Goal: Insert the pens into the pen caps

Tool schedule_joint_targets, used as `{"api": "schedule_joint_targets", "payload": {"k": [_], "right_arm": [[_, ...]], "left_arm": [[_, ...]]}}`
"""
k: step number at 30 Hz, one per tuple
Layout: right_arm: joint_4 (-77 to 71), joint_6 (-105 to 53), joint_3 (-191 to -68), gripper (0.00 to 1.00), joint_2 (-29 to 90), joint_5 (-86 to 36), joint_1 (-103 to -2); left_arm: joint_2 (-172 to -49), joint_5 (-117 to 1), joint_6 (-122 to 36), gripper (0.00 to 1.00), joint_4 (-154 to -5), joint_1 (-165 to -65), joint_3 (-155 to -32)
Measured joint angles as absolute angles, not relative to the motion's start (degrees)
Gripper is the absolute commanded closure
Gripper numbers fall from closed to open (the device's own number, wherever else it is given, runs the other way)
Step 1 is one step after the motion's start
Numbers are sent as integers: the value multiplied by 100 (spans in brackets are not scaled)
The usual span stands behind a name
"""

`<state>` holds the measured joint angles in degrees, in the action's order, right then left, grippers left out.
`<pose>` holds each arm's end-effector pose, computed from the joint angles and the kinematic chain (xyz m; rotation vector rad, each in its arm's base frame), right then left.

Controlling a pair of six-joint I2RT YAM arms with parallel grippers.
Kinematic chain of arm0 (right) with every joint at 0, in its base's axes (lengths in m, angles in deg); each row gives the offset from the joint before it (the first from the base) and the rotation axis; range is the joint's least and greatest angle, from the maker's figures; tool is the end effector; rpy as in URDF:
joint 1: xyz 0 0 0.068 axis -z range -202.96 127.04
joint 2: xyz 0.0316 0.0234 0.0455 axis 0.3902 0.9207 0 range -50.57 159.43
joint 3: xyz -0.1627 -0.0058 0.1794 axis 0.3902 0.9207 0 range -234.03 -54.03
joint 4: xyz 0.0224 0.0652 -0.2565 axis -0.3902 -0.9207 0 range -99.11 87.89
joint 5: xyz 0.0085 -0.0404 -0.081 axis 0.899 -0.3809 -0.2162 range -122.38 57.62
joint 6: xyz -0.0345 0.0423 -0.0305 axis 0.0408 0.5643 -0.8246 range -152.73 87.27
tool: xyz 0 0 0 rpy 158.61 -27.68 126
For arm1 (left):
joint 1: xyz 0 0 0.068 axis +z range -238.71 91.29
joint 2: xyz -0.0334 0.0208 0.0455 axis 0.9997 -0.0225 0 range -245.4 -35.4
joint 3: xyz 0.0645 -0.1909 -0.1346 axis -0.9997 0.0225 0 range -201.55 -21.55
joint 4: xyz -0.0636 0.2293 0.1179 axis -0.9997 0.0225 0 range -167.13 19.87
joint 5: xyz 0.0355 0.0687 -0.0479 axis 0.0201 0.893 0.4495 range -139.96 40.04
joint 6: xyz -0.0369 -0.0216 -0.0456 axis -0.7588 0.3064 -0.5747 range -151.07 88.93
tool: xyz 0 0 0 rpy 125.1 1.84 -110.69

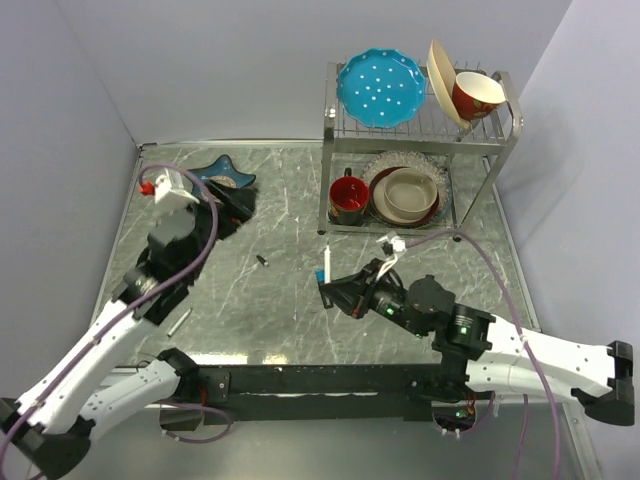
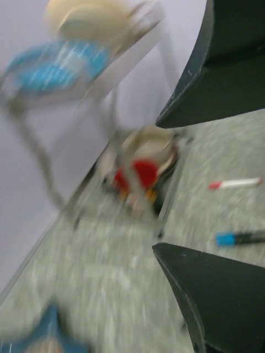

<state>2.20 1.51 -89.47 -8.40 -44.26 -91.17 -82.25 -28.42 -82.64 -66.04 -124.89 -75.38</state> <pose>0.0920 0.2034 0.2947 -0.3431 1.7191 1.1900 0.1873 -0.1156 0.3643 -0.5205 1.6280 -0.8548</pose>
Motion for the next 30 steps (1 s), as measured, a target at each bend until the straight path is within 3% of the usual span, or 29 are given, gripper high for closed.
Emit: {"api": "schedule_joint_targets", "payload": {"k": [7,10,11,12,16,23,30], "right_arm": [[39,151,-8733,100,-1515,-4519,-9117],[-16,155,-8621,100,-1679,-4522,-9117],[-25,155,-8604,100,-1707,-4519,-9117],[-22,153,-8591,100,-1729,-4519,-9117],[-53,99,-8571,100,-1839,-4539,-9117],[-105,-54,-8571,100,-1965,-4672,-9117],[-173,-168,-8584,100,-1887,-4771,-9117]], "left_arm": [[-10326,-2311,-8828,23,-5352,-10052,-8491],[-11051,-2433,-9084,39,-5074,-8997,-8619],[-11265,-2507,-9090,50,-5041,-8618,-8639],[-11482,-2566,-9103,52,-4987,-8315,-8681],[-12374,-2597,-8990,50,-4709,-7587,-9236],[-13709,-2593,-8666,43,-4460,-7401,-10327],[-14404,-2927,-8170,48,-4296,-7320,-10578]]}}
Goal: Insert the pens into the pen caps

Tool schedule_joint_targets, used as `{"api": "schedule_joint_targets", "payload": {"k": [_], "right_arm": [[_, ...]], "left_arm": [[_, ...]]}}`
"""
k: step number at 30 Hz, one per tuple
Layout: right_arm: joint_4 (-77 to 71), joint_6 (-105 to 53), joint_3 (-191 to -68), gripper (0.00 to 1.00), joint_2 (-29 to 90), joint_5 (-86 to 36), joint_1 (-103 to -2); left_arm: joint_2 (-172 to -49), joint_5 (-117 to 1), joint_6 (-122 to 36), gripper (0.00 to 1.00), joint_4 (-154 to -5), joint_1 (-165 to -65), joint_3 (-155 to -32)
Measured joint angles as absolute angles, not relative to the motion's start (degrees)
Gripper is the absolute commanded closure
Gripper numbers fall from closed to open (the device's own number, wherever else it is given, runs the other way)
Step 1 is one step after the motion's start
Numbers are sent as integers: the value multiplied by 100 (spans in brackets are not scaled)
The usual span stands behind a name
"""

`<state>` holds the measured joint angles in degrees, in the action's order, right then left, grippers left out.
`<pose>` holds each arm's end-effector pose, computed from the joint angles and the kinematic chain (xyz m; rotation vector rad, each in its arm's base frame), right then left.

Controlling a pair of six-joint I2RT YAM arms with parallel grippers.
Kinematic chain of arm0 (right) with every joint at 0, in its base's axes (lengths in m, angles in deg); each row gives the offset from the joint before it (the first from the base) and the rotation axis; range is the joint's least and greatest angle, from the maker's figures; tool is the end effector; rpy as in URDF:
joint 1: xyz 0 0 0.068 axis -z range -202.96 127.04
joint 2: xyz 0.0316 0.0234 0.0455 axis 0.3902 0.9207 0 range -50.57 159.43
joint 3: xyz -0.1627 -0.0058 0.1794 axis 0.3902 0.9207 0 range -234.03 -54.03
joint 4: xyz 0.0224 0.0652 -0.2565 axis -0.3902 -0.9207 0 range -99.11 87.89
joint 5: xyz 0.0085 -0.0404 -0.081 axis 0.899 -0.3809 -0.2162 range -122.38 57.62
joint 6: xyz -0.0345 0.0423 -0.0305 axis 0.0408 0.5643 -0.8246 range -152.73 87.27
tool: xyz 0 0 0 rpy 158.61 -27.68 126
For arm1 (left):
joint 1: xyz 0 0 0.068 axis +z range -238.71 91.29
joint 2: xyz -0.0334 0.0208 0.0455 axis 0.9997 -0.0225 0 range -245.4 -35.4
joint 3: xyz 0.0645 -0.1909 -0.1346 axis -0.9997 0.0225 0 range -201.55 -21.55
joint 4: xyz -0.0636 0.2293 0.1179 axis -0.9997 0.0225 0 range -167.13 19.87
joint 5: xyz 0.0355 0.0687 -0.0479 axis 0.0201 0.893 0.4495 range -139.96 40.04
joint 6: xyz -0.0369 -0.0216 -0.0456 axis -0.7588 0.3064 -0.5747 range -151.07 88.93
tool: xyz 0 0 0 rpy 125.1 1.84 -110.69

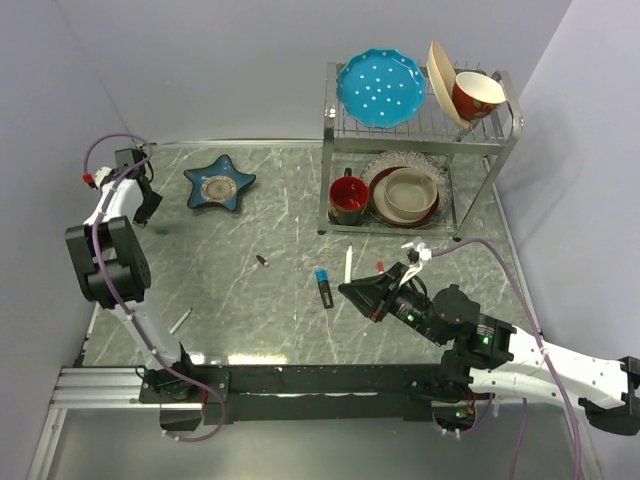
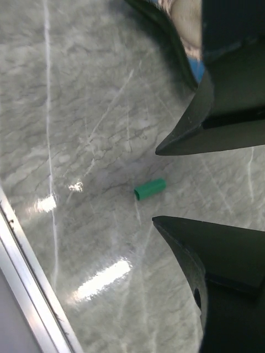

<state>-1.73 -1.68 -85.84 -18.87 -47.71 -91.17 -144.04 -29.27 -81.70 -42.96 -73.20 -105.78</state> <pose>0.0829 0.1731 0.2971 -0.3167 1.6527 1.1359 0.3887 0.1251 0.1840 -1.4754 2.0301 0.2234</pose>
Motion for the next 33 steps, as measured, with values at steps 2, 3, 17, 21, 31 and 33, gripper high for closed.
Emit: {"api": "schedule_joint_targets", "payload": {"k": [2,3,17,21,31,33], "right_arm": [[-175,-179,-8584,100,-1882,-4773,-9115],[-175,-192,-8584,100,-1878,-4777,-9115],[-193,-218,-8584,100,-1974,-4834,-9115],[-204,-216,-8584,100,-2033,-4845,-9110],[-234,-179,-8584,100,-2228,-4843,-9106],[-245,-170,-8584,100,-2236,-4817,-9106]], "left_arm": [[-14603,-3001,-7825,48,-4296,-7320,-10707],[-14684,-3071,-7670,49,-4314,-7318,-10746],[-15259,-4022,-6183,74,-4478,-7255,-10941],[-15340,-3970,-6017,74,-4475,-7250,-10945],[-15506,-3712,-5781,70,-4340,-7252,-10965],[-15488,-3650,-5755,66,-4353,-7250,-10917]]}}
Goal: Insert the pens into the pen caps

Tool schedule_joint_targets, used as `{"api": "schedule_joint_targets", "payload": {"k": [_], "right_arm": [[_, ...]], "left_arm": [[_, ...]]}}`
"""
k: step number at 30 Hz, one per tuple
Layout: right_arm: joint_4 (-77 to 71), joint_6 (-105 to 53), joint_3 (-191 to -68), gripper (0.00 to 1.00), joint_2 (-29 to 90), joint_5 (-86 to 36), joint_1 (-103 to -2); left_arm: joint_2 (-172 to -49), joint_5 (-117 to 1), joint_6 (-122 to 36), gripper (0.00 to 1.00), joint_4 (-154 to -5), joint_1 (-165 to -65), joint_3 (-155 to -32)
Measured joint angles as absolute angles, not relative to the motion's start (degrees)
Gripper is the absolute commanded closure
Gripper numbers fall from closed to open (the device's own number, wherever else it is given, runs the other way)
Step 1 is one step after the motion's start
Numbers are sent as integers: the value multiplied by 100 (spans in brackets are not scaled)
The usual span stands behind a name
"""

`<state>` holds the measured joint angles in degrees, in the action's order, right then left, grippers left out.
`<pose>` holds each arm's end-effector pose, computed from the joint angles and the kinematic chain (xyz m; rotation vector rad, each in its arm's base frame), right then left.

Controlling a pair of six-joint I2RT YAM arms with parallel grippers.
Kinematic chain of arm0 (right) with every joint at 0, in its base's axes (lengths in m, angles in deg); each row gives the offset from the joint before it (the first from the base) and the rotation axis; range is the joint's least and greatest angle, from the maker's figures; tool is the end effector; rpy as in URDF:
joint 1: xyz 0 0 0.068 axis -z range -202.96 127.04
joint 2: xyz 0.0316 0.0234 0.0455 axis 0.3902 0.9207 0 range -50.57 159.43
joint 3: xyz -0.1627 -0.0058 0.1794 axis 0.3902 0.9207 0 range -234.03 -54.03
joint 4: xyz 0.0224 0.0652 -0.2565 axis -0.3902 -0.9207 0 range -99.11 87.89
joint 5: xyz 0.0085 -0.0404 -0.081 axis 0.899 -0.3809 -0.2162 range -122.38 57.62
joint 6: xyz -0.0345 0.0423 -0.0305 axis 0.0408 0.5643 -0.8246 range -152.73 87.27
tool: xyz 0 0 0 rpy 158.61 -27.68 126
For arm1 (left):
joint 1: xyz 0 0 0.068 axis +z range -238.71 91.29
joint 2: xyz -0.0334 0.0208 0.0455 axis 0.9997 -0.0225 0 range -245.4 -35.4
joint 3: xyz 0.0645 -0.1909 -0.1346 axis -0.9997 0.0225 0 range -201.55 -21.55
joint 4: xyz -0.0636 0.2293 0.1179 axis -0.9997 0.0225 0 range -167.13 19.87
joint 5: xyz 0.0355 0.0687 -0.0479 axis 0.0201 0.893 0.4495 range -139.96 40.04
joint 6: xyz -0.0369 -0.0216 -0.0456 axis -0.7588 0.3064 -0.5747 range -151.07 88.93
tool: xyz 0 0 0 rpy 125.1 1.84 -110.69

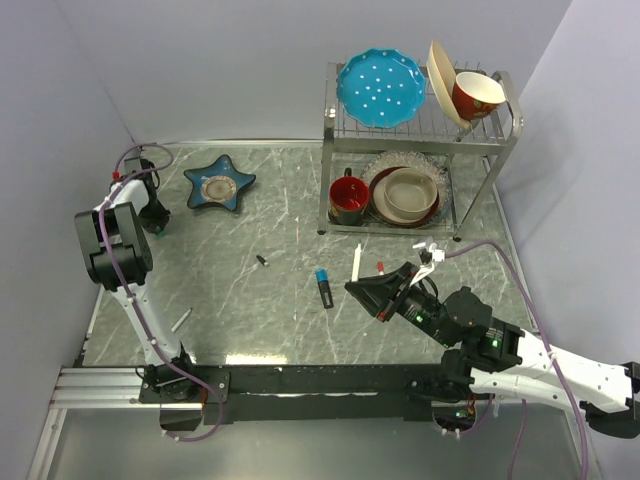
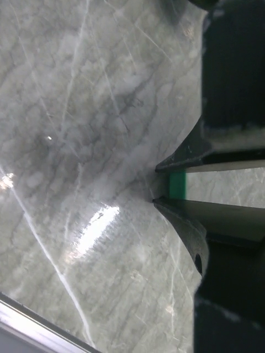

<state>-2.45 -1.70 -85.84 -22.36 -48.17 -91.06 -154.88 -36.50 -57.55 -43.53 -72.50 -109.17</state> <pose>0.0793 0.1622 0.3057 -0.2890 1.6091 1.1578 0.4078 0.1299 0.1256 -1.0409 2.4743 0.2630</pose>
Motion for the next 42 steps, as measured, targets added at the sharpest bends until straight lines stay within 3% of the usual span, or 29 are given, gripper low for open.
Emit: {"api": "schedule_joint_targets", "payload": {"k": [15,22,29,42], "right_arm": [[-285,-159,-8584,100,-2468,-4703,-9106],[-289,-148,-8584,100,-2488,-4668,-9106],[-390,-153,-8584,100,-2590,-4679,-9106],[-715,-223,-8584,100,-2822,-4801,-9106]], "left_arm": [[-14874,-3467,-5254,49,-4394,-7355,-10053],[-14673,-3375,-4905,50,-4390,-7539,-9778],[-14664,-3373,-4599,41,-4390,-7578,-9780],[-14710,-3205,-4109,46,-4464,-7630,-9806]]}}
